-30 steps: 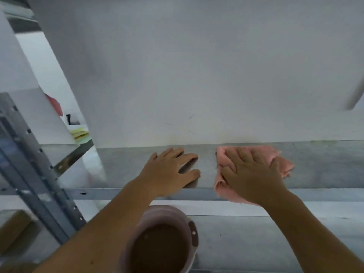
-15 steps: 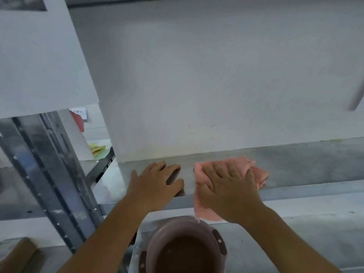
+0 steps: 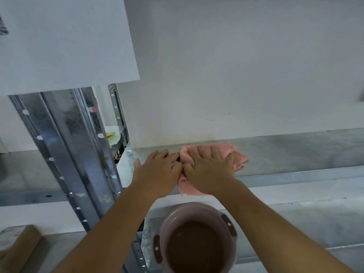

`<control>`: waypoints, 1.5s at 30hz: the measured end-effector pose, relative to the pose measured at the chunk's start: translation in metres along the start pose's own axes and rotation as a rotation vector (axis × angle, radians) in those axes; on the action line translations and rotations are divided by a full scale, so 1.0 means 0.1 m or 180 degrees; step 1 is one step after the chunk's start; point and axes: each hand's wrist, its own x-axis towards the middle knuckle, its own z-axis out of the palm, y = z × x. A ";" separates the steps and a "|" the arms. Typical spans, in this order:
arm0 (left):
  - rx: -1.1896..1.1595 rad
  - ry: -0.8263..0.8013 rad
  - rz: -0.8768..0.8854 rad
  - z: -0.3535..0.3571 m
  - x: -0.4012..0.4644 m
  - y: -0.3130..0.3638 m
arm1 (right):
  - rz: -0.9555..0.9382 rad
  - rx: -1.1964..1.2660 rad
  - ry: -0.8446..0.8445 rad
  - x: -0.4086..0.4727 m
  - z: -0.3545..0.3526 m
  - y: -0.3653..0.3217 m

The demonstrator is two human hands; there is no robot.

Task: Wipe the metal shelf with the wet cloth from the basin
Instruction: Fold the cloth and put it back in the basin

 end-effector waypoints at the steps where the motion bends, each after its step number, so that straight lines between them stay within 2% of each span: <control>1: -0.0099 0.0090 -0.0026 0.00 0.00 0.01 | -0.0068 0.0122 0.0037 0.02 0.00 0.00; 4: -0.0347 0.0362 -0.0158 0.01 0.03 0.07 | -0.0103 0.0525 0.0264 -0.03 -0.04 0.17; 6: -0.0380 0.0451 -0.0146 0.03 0.07 0.12 | 0.0090 0.0366 0.0610 -0.07 -0.12 0.36; 8: -0.0237 0.0301 -0.0062 0.07 0.10 0.20 | 0.0468 0.0204 0.0775 -0.10 -0.19 0.53; 10: -0.0067 -0.0029 0.0026 0.10 0.13 0.26 | 0.0624 -0.0181 0.0677 -0.10 -0.21 0.60; 13: -0.0183 -0.0110 0.0238 0.12 0.18 0.31 | 0.0323 -0.0351 0.0747 -0.04 -0.16 0.61; 19: -0.1128 0.0233 0.0353 0.13 0.19 0.34 | -0.0275 0.0855 0.0964 0.02 -0.13 0.66; 28: -0.1231 0.0688 0.0671 0.14 0.05 0.35 | -0.0352 0.1217 0.1080 -0.07 -0.15 0.69; 38: -0.1316 0.0670 0.0926 0.11 -0.53 0.43 | -0.0700 0.1738 0.1256 -0.69 0.00 0.75; 45: -0.1378 0.0268 0.0851 0.46 -1.22 0.30 | -0.0617 0.1979 0.0909 -1.38 0.39 0.78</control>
